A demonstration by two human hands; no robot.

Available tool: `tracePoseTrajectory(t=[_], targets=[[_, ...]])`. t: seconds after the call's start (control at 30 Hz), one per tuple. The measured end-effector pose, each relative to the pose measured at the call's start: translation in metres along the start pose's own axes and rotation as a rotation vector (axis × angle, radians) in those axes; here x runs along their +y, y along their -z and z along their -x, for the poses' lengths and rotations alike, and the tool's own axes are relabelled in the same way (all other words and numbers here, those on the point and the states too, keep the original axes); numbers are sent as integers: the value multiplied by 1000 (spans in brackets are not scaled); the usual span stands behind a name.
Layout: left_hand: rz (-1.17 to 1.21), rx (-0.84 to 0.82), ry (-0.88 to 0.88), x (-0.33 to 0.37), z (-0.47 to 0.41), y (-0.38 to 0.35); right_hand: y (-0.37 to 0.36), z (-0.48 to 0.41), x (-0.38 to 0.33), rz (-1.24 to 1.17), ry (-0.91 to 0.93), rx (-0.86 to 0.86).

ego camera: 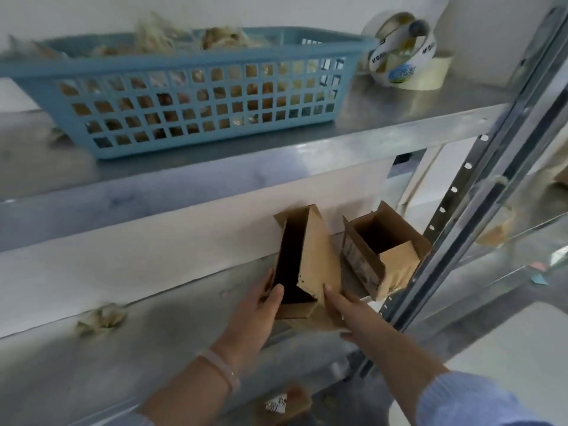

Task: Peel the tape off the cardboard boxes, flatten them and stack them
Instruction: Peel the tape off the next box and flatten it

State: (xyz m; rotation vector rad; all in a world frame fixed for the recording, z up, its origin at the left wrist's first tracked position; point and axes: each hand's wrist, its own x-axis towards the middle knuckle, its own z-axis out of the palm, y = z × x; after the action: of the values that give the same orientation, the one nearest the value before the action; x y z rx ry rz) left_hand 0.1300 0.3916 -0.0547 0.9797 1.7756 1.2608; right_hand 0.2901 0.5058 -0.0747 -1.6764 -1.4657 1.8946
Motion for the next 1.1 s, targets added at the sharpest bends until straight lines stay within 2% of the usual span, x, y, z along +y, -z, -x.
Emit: tracePoseTrajectory(t=[0.1, 0.2, 0.4, 0.5, 0.6, 0.63, 0.7, 0.77, 0.87, 0.93, 1.1], targets=[[44, 48, 58, -2, 5, 15, -11, 0, 1, -71, 72, -29], [122, 77, 172, -15, 11, 25, -20, 4, -4, -10, 177, -3], [396, 164, 460, -18, 23, 27, -34, 12, -26, 287, 623, -26], [425, 192, 403, -24, 24, 41, -40, 15, -45, 551, 734, -16], [476, 437, 278, -38, 27, 68, -42, 15, -55, 760, 846, -25], [444, 542, 245, -42, 29, 77, -43, 16, -58, 819, 924, -18], [224, 674, 205, -47, 31, 92, -49, 14, -64, 941, 1167, 28], [2, 683, 138, -48, 36, 102, -61, 7, -69, 1055, 1361, 26], [-108, 500, 22, -43, 41, 109, -82, -7, -67, 1212, 1406, -68], [-142, 476, -6, -39, 47, 109, -92, -16, -57, 1292, 1384, -114], [-128, 539, 233, -59, 63, 110, -119, -17, -34, 1361, 1371, -112]])
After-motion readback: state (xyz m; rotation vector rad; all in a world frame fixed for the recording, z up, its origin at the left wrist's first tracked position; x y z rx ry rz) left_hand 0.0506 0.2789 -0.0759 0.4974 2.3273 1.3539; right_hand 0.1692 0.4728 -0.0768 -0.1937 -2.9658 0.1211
